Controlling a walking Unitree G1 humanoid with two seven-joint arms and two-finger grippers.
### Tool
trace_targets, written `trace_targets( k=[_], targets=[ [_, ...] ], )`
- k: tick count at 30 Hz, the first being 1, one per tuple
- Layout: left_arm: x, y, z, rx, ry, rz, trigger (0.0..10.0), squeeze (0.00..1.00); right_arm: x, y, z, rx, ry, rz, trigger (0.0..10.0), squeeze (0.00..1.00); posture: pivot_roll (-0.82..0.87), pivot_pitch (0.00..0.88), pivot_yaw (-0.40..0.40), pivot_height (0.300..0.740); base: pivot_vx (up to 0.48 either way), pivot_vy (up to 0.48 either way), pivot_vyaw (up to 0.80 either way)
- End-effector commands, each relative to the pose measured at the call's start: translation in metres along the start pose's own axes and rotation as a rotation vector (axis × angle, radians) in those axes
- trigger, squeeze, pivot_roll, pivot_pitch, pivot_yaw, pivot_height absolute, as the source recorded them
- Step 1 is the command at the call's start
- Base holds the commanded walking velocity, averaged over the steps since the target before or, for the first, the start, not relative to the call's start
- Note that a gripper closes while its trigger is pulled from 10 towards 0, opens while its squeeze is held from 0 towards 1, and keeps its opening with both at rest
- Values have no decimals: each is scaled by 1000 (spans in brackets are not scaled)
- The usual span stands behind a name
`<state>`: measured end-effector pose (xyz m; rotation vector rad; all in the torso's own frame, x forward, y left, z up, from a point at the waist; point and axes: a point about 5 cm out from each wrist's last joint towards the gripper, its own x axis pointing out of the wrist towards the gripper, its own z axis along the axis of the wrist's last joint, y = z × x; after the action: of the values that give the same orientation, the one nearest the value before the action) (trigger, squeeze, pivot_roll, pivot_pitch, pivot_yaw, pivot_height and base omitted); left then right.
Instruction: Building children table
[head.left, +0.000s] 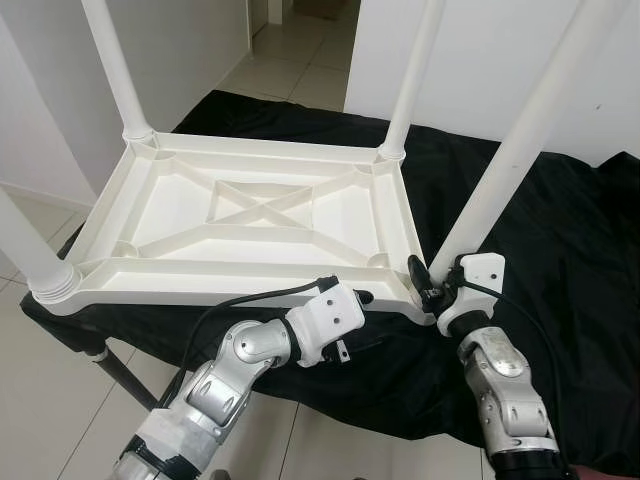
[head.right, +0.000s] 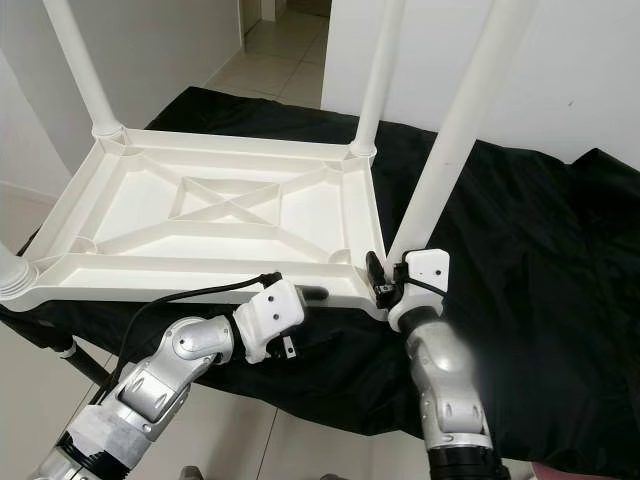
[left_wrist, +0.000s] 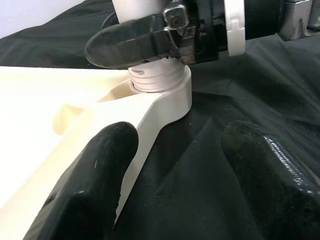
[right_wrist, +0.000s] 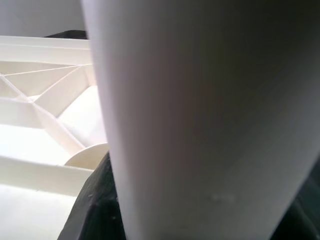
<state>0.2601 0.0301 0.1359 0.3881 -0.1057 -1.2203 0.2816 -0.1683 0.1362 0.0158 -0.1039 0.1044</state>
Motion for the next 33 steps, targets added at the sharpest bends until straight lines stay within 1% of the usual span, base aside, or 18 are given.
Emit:
trace_targets(
  k=[1,2,5,9,10,11,12,15,18,21,26,29,31,32,33],
  targets=[
    [3,-7,0,0,-6,-36,10000,0,-4,3,-12,25,69,-65,10000,0,-28,64,-67,740,0,0,0],
    [3,-7,0,-1,-7,-35,10000,0,-5,4,-12,37,70,-90,10000,0,-27,63,-68,740,0,0,0],
    [3,-7,0,-1,-8,-34,10000,0,-6,6,-12,48,69,-114,10000,0,-25,63,-68,740,0,0,0],
    [2,-8,-1,2,-5,-37,10000,0,-10,10,-10,95,51,-242,10000,0,-19,58,-70,740,0,0,0],
    [2,-8,-1,2,-5,-37,10000,0,-10,10,-10,95,51,-242,10000,0,-19,58,-70,740,0,0,0],
    [2,-8,-1,2,-5,-38,10000,0,-12,10,-9,88,50,-314,10000,0,-15,52,-74,740,0,0,0],
    [2,-8,-1,2,-5,-38,10000,0,-12,10,-9,88,50,-314,10000,0,-15,52,-74,740,0,0,0],
    [2,-7,-1,6,-4,-38,10000,0,-16,11,-10,96,57,-408,10000,0,-10,46,-76,740,0,0,0],
    [2,-6,-1,7,-4,-36,10000,0,-18,15,-11,112,65,-424,10000,0,-10,41,-74,740,0,0,0],
    [2,-7,-1,10,-4,-39,10000,0,-16,18,-10,115,60,-412,10000,0,-13,35,-71,740,0,0,0],
    [3,-6,-1,13,-4,-42,10000,0,-13,17,-8,113,51,-395,10000,0,-11,31,-73,740,0,0,0],
    [3,-6,-2,13,-3,-41,10000,0,-12,16,-7,90,47,-373,10000,0,-12,26,-72,740,0,0,0],
    [3,-6,-2,14,-3,-41,10000,0,-11,16,-8,88,50,-367,10000,16,-12,26,-72,740,0,0,0],
    [3,-6,-2,15,-3,-43,10000,0,-10,16,-7,90,45,-347,10000,1000,-12,25,-73,740,0,0,0],
    [3,-6,-2,15,-3,-43,10000,0,-10,16,-7,90,45,-347,10000,1000,-12,25,-73,740,0,0,0]
  ],
)
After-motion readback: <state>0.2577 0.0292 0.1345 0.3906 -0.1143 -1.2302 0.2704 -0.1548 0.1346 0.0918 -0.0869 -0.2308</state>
